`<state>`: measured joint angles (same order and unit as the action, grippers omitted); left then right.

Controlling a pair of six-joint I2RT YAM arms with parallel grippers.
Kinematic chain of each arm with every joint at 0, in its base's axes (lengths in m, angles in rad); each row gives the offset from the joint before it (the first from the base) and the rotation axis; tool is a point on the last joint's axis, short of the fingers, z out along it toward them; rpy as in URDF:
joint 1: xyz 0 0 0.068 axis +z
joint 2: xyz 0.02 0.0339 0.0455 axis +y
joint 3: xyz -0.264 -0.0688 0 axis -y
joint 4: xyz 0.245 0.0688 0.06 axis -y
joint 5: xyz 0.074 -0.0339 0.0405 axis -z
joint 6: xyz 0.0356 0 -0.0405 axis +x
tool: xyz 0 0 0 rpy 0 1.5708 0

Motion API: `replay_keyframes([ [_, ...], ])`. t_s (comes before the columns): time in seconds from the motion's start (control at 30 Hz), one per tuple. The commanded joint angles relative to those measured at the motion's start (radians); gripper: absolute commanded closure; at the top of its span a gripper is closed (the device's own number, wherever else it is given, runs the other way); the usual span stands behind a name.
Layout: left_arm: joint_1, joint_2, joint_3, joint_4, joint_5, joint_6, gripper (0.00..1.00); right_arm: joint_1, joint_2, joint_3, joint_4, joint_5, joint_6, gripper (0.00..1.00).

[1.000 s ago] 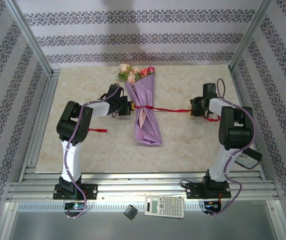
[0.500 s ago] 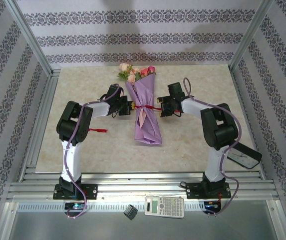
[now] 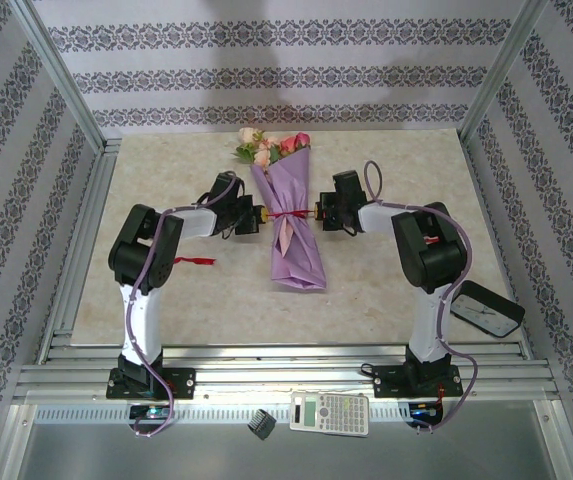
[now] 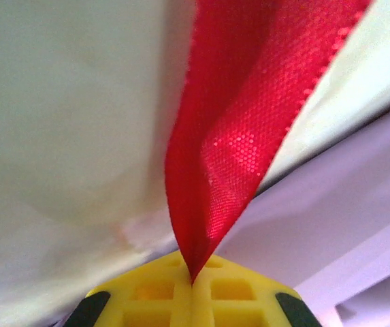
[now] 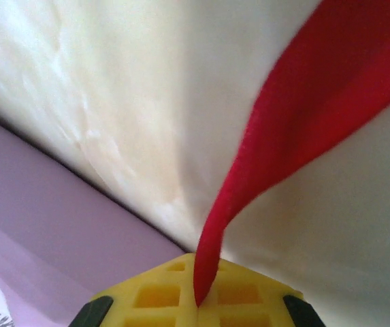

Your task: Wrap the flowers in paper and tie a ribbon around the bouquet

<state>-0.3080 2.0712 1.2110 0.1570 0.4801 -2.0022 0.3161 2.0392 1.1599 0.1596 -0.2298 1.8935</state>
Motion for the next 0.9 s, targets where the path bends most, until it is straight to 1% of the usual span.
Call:
replay_keyframes([
  [0.0, 0.041, -0.058, -0.075, 0.067, -0.06, -0.04, 1.0, -0.013, 0.009, -0.102, 0.297, 0.14, 0.117, 1.0],
  [0.1, 0.067, -0.077, -0.122, 0.125, -0.072, -0.054, 1.0, -0.023, 0.05, -0.147, 0.482, 0.186, 0.189, 1.0],
  [0.13, 0.073, -0.083, -0.137, 0.145, -0.075, -0.063, 1.0, -0.024, 0.056, -0.155, 0.507, 0.196, 0.204, 1.0],
  [0.27, 0.094, -0.1, -0.19, 0.205, -0.096, -0.084, 1.0, -0.032, 0.055, -0.18, 0.553, 0.218, 0.218, 1.0],
  [0.47, 0.132, -0.127, -0.249, 0.275, -0.118, -0.095, 1.0, -0.046, 0.091, -0.209, 0.687, 0.227, 0.254, 1.0],
  [0.7, 0.169, -0.144, -0.293, 0.327, -0.112, -0.099, 1.0, -0.08, 0.104, -0.232, 0.771, 0.214, 0.276, 1.0],
  [0.87, 0.171, -0.141, -0.31, 0.356, -0.114, -0.113, 1.0, -0.097, 0.098, -0.236, 0.784, 0.207, 0.284, 1.0],
])
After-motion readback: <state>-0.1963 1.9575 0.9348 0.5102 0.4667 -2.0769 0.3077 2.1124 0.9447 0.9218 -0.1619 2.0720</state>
